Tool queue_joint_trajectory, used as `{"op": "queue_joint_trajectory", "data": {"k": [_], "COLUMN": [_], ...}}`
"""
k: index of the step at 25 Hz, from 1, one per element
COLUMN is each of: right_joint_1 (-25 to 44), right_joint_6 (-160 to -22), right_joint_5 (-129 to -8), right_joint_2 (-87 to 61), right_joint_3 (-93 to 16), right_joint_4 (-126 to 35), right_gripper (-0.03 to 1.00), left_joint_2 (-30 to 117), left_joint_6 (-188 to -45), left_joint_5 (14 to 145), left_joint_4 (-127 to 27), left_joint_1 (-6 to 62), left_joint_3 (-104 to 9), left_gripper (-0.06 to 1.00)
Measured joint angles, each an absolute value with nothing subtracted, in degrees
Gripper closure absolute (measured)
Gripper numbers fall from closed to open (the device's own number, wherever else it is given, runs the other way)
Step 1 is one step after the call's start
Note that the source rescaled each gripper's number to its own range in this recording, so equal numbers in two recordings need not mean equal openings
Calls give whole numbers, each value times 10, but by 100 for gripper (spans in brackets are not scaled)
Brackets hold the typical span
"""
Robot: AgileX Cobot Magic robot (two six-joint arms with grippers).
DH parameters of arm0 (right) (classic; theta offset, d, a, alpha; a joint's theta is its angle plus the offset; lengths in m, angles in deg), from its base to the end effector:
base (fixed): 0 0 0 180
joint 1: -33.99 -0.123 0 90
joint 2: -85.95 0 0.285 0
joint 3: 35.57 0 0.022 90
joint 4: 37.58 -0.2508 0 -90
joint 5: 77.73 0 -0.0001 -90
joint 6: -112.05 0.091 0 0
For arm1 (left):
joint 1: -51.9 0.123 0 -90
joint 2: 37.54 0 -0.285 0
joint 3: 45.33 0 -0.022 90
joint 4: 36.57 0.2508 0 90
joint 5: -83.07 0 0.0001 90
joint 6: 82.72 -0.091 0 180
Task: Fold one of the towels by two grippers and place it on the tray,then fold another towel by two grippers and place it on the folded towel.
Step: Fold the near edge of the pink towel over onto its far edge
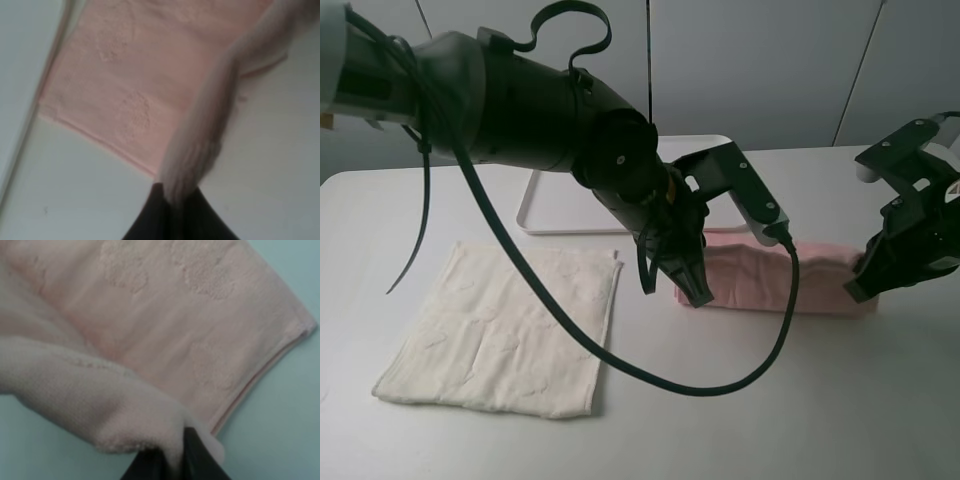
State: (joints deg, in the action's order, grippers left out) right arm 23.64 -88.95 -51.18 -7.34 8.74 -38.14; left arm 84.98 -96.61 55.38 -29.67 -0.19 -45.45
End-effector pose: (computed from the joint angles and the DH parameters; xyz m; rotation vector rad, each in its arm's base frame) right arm 0.2183 0.0403 0.1754 -0.7328 2.6515 -0.0423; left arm 0.2634 -0.3300 0.1688 1.5254 2.1293 -0.1242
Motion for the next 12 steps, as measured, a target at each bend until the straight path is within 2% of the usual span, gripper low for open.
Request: {"op": "queue_joint_trajectory", "data": {"k": [12], "right_joint_1": [236], "right_joint_6": [-732], "right_joint_5": [-610], "right_joint_2": [-1], "right_joint_3": [87], "right_joint_4": [-333], "right_gripper": [96], "left_joint_2": [924], "left_joint_6": [-964], "left_joint_5": [538], "left_joint_4": [-302], "left_joint_1": [27], "left_joint_3": [-531], "left_gripper": [94]}}
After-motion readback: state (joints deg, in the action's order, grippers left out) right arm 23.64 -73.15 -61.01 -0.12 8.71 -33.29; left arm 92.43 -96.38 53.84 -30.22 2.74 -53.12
